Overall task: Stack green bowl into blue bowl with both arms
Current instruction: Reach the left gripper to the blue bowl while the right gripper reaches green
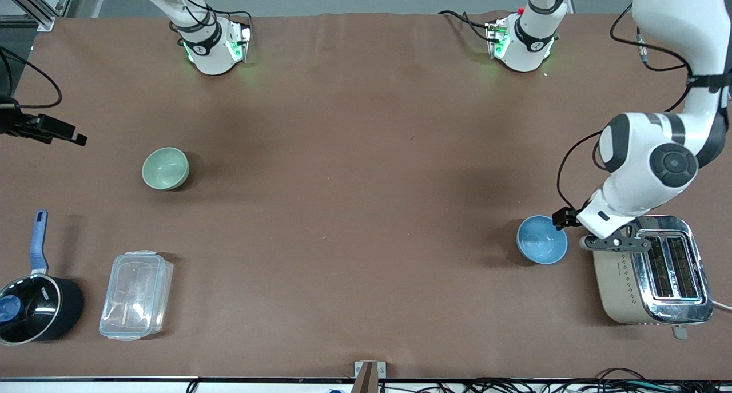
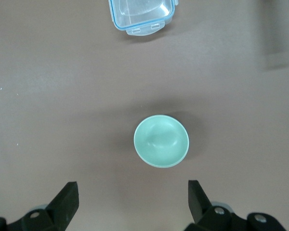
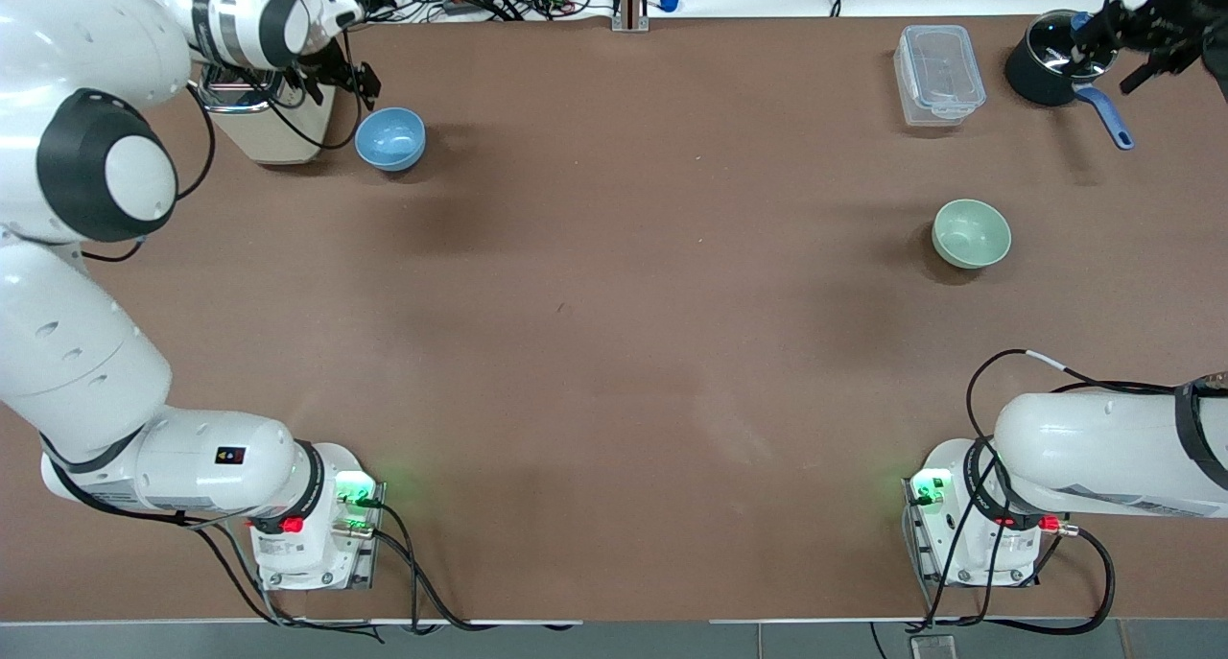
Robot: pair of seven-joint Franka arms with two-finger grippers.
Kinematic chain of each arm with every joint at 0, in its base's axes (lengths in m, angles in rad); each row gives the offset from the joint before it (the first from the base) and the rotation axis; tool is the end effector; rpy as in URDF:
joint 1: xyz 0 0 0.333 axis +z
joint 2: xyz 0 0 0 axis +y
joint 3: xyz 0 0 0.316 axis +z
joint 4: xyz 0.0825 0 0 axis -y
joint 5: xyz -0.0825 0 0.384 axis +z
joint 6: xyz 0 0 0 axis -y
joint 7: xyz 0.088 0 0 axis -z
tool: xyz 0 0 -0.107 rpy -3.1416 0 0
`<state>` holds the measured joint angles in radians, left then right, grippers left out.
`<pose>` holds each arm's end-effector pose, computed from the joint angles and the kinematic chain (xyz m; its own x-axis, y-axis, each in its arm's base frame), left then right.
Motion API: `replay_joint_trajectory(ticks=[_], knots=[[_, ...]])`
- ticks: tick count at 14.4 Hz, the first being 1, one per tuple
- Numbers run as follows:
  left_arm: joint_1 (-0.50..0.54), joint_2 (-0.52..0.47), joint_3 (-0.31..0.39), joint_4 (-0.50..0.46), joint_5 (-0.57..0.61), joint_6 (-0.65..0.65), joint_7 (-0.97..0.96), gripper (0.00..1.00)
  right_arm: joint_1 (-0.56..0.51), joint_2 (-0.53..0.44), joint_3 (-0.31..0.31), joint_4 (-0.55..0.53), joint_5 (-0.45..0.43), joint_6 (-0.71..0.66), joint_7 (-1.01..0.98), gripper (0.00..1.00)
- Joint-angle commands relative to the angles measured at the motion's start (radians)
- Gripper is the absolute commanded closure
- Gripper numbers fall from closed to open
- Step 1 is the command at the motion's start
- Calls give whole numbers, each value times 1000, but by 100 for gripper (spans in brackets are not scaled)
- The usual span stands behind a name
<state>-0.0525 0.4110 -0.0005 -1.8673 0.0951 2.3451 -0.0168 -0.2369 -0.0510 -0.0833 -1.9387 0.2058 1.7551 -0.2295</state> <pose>0.6415 -0.0326 0.3020 0.9926 -0.1023 0.0656 -0.0977 -0.9927 -0.0709 0.5091 -0.1503 0.4956 0.9875 -0.1308 -0.0875 -0.1474 -0.9633 -0.2241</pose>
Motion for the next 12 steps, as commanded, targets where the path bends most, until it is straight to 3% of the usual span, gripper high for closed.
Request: replay_joint_trajectory(ticks=[1,3,8,12], knots=[[8,60,0,0,20,62,-12,11,-88,-23,11,-159,137,121,-169,0],[8,87,2,5,20,65,-12,20,-116,22,10,-219,213,177,-256,0],[19,138,0,13,20,92,-14,42,-229,239,10,-226,345,185,-509,0],[26,146,0,14,12,99,-15,57,-256,362,10,-221,423,217,-580,0]])
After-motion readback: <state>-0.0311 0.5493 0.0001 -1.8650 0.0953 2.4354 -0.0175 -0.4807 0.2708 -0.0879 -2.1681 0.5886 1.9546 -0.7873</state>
